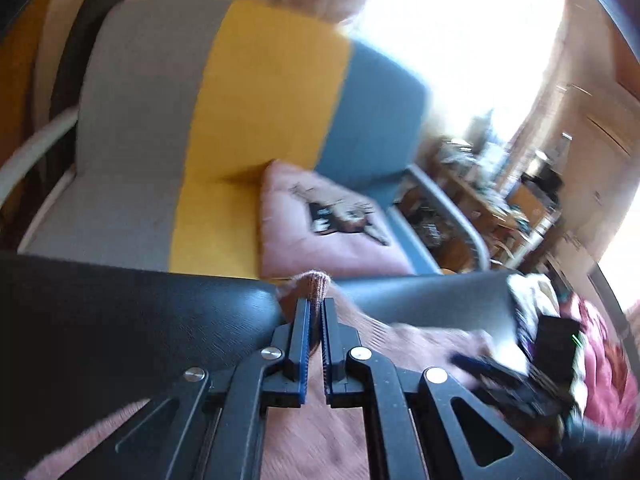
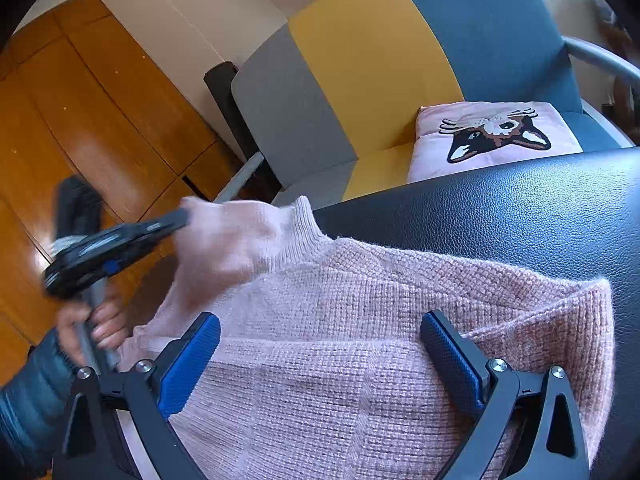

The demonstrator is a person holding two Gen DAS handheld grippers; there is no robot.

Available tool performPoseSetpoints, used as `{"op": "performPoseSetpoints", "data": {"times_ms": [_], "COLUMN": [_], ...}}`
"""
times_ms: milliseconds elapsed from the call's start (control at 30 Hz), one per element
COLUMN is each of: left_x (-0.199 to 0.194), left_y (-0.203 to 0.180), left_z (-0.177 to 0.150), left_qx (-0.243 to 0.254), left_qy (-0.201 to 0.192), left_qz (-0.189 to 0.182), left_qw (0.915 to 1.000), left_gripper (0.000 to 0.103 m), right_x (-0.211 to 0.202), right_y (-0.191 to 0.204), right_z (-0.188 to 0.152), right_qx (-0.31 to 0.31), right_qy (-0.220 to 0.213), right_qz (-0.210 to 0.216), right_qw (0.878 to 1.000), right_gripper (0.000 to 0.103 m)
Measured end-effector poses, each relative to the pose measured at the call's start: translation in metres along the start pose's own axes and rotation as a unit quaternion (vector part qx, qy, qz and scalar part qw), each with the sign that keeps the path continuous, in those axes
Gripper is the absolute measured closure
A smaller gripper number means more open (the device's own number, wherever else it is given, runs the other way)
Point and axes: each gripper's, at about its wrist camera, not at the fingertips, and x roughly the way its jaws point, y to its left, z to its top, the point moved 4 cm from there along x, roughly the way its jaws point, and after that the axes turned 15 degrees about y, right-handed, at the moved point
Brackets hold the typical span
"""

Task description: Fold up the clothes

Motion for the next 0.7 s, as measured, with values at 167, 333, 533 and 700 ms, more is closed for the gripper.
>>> {"op": "performPoseSetpoints", "data": {"times_ms": [167, 333, 533, 700], "left_x": [-0.011, 0.008, 0.025, 0.026], "left_y": [-0.035, -0.030, 0.001, 0.015], "left_z": [-0.047, -0.087, -0.111, -0.113], "left_qx": [0.069, 0.051, -0.044, -0.092], "left_qy": [0.024, 0.056, 0.055, 0.044], "left_qz": [0.010, 0.026, -0.019, -0.070], "left_qw": [0.9973, 0.9968, 0.9974, 0.9923], "left_gripper": [0.099, 0.099, 0.097, 0.097], "right_x": [0.000, 0.000, -0.002, -0.002], "right_y": [-0.001, -0.002, -0.003, -0.003], "right_z": [0.000, 0.000, 0.000, 0.001], "right_qx": [0.001, 0.002, 0.005, 0.006], "right_qy": [0.000, 0.000, -0.002, -0.003], "right_qz": [0.001, 0.003, 0.011, 0.016], "right_qw": [1.000, 1.000, 1.000, 1.000], "right_gripper": [0.001, 0.001, 0.001, 0.000]}}
